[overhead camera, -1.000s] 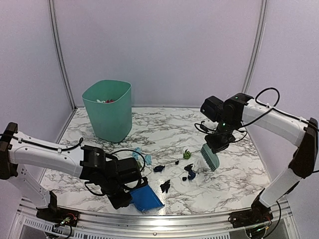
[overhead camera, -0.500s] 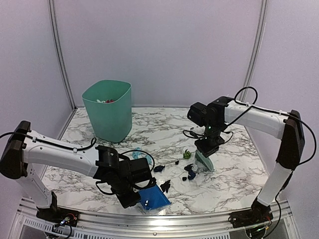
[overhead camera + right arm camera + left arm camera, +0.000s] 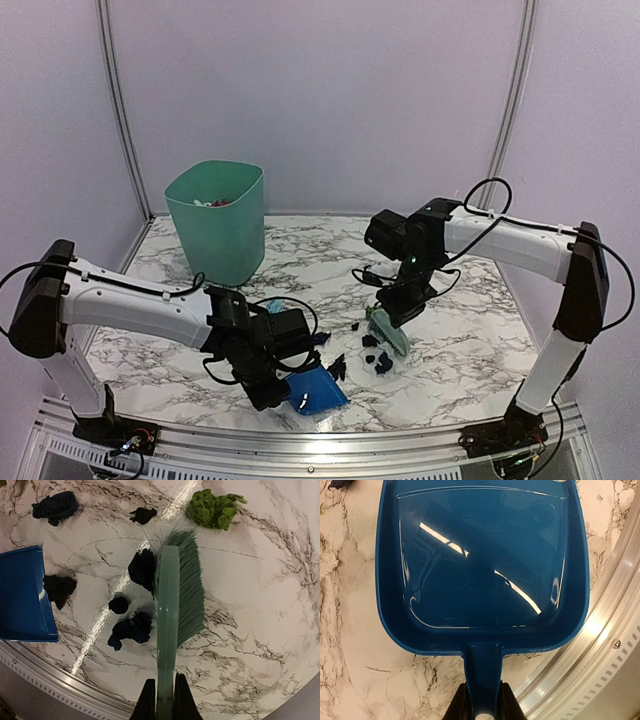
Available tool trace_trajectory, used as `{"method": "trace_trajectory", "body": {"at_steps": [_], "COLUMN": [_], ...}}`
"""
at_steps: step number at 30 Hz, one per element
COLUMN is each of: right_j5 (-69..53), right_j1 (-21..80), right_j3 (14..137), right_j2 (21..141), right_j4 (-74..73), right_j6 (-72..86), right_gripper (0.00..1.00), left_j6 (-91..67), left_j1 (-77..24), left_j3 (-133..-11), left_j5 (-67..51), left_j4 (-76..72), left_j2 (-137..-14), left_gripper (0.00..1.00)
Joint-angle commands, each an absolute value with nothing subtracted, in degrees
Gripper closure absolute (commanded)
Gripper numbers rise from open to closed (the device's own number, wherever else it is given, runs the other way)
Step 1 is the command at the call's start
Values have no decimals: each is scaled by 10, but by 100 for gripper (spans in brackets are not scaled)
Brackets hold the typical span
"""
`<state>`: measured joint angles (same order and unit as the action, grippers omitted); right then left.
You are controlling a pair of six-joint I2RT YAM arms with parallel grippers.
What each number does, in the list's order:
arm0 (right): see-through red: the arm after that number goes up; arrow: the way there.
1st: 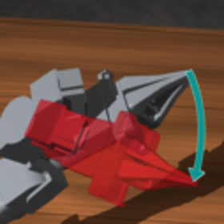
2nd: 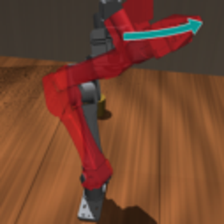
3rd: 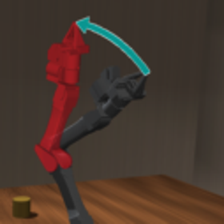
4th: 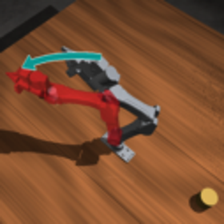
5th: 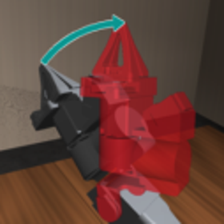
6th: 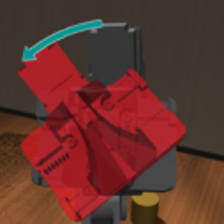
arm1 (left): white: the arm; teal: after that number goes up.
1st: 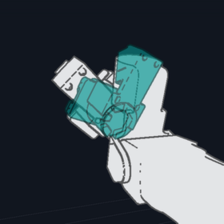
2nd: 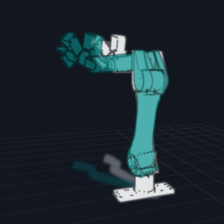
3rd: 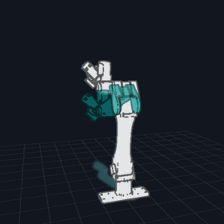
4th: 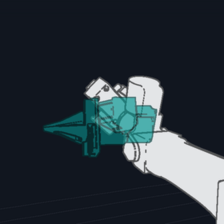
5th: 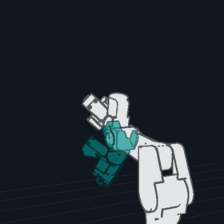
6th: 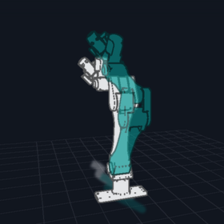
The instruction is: Sweep away the paper scraps from the table
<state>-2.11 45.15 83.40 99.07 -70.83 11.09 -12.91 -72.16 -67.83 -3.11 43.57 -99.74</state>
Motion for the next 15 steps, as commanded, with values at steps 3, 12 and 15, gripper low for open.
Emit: {"method": "trace_trajectory", "body": {"at_steps": [3,12,15], "right_j5": [-99,-132,-136], "right_j1": [459,464,465], "right_j3": [832,820,816], "right_j2": [1000,997,996], "right_j4": [-690,-670,-667], "right_j6": [127,138,137], "right_gripper": [100,100,100], "left_j6": [-107,-98,-101], "left_j1": [-715,-708,-703], "left_j3": [-700,-727,-735], "left_j5": [-42,-46,-47], "left_j4": [446,445,445], "left_j2": [-1022,-1047,-1054], "left_gripper": [100,100,100]}}
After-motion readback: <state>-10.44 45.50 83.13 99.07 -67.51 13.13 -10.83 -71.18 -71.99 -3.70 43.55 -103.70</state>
